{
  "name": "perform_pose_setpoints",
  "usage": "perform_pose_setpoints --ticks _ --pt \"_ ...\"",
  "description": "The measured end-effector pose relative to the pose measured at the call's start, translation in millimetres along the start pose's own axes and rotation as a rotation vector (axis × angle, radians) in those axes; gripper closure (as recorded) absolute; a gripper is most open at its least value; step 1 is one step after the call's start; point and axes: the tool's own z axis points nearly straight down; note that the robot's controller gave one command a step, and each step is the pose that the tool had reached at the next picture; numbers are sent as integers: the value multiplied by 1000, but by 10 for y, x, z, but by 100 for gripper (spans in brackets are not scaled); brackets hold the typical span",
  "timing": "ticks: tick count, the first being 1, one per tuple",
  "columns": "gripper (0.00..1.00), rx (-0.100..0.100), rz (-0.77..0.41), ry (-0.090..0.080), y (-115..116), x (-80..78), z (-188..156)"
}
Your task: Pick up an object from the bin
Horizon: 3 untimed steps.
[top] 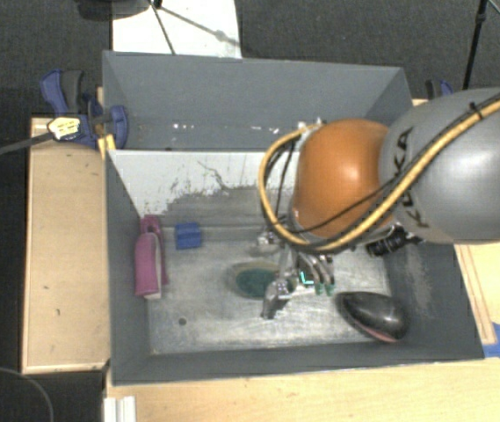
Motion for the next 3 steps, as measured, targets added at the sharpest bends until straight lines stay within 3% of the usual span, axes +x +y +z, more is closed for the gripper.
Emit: perform_pose_setpoints --ticks 1,2,3 --pt "0 -3 -21 -16 -61 5 920" --pt "0 -2 29 -10 -352 158 878" --pt "100 -2 32 -18 -346 134 862"
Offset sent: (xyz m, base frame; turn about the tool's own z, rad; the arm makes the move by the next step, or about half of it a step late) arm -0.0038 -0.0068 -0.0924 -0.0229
